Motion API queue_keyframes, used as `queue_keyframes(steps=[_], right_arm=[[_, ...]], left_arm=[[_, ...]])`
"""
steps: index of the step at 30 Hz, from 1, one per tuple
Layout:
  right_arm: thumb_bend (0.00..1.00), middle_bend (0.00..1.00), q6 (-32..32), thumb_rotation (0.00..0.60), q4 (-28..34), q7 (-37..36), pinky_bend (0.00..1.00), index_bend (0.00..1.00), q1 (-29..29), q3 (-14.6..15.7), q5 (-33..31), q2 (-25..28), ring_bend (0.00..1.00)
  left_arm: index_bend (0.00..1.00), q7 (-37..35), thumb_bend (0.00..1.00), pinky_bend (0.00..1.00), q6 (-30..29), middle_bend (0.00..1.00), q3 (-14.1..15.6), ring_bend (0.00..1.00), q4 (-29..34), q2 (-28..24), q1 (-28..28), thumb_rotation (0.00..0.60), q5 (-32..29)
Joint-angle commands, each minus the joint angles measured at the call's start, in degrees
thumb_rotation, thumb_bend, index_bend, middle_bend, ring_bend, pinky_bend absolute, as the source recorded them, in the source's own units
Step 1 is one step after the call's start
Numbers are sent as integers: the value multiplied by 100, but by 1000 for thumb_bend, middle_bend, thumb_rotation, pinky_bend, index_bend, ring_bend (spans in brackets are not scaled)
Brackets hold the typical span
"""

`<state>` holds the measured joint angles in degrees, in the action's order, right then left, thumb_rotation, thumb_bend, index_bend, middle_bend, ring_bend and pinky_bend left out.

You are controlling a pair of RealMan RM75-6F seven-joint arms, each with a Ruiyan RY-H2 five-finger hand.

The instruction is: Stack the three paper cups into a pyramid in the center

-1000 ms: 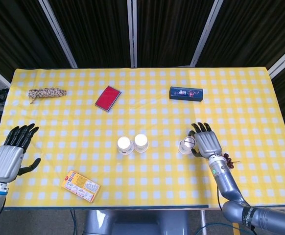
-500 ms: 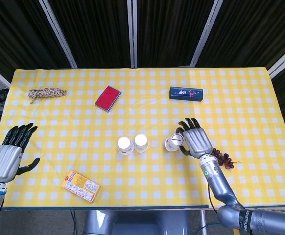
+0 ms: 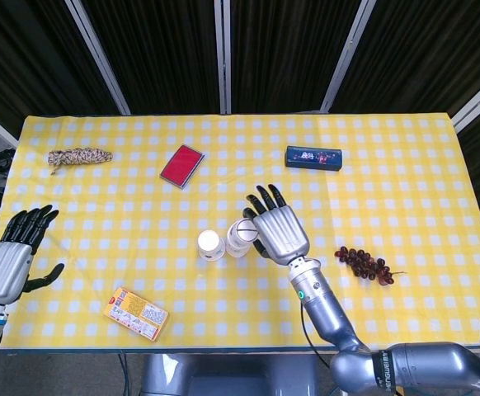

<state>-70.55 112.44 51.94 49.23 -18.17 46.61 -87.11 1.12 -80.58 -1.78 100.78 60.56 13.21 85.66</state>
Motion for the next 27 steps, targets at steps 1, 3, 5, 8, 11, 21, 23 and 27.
queue_keyframes(steps=[1,3,5,8,11,21,23,27], right_arm=[[336,169,-2,600,-135,92,0,467,188,8,-165,-269,0],[336,170,-17,600,-251,112,0,467,284,23,-227,-426,0],[336,170,-23,600,-328,113,0,467,344,35,-244,-521,0],[336,170,-38,600,-427,132,0,467,410,47,-249,-607,0],[336,170,-80,600,-556,151,0,468,491,35,-272,-683,0],[337,170,-102,600,-674,92,0,467,597,49,-379,-700,0],[337,169,-92,600,-725,47,0,467,609,66,-371,-719,0],[335,169,-55,600,-892,-58,0,466,618,130,-368,-769,0]], left_arm=[[0,-79,298,0,44,0,-26,0,-14,-26,7,600,-51],[0,-152,297,0,67,0,-50,0,-26,-47,9,600,-83],[0,-187,298,0,83,0,-66,0,-39,-54,10,600,-108],[0,-199,299,0,82,0,-84,0,-48,-56,7,600,-121],[0,-245,299,0,63,0,-87,0,-45,-68,-7,600,-85],[0,-310,298,0,100,0,-116,0,-53,-85,-12,600,-92],[0,-312,298,0,110,0,-118,0,-52,-91,-13,600,-94],[0,-331,299,0,118,0,-140,0,-60,-98,-20,600,-123]])
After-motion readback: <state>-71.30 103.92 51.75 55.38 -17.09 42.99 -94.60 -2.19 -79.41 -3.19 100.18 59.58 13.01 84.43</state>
